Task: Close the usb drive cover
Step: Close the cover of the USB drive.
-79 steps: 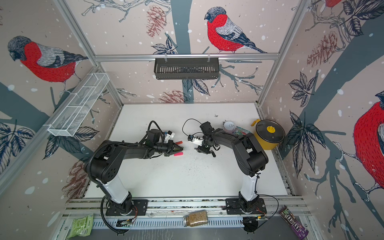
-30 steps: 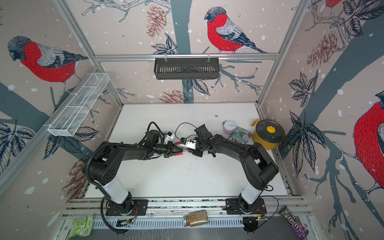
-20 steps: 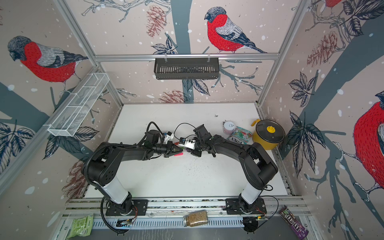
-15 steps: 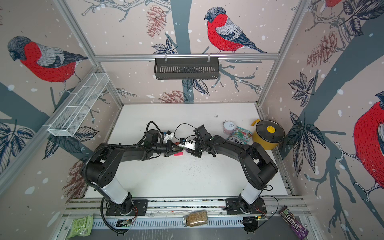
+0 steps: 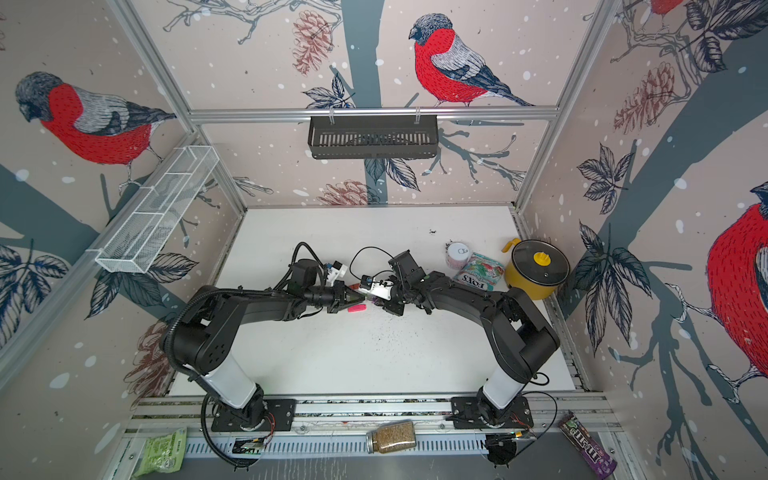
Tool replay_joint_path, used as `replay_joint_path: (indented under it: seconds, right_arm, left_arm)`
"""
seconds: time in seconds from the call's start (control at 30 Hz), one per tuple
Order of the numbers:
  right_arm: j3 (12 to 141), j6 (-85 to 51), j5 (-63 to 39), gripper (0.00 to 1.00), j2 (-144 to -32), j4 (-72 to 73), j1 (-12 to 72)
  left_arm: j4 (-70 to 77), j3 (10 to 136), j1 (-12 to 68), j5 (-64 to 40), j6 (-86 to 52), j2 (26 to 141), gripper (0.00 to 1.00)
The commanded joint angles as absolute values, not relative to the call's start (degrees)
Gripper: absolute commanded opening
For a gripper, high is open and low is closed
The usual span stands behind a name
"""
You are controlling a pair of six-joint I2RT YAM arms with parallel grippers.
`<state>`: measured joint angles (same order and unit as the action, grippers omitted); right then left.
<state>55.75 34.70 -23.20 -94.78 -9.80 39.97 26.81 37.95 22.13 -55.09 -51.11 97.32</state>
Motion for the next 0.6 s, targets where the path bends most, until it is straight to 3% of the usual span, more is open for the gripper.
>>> replay_joint_path:
  seconds: [0.0, 0.57]
  right_arm:
    - [55.7, 33.8, -24.4, 0.11, -95.2, -8.0, 40.2]
    - [54.8, 32.5, -23.6, 0.1, -93.5, -5.3, 39.9]
  left_arm:
    - [30.1, 38.1, 22.1, -55.4, -52.7, 97.1, 0.04]
    - [30.8, 37.4, 22.2, -56.4, -52.8, 98.1, 0.04]
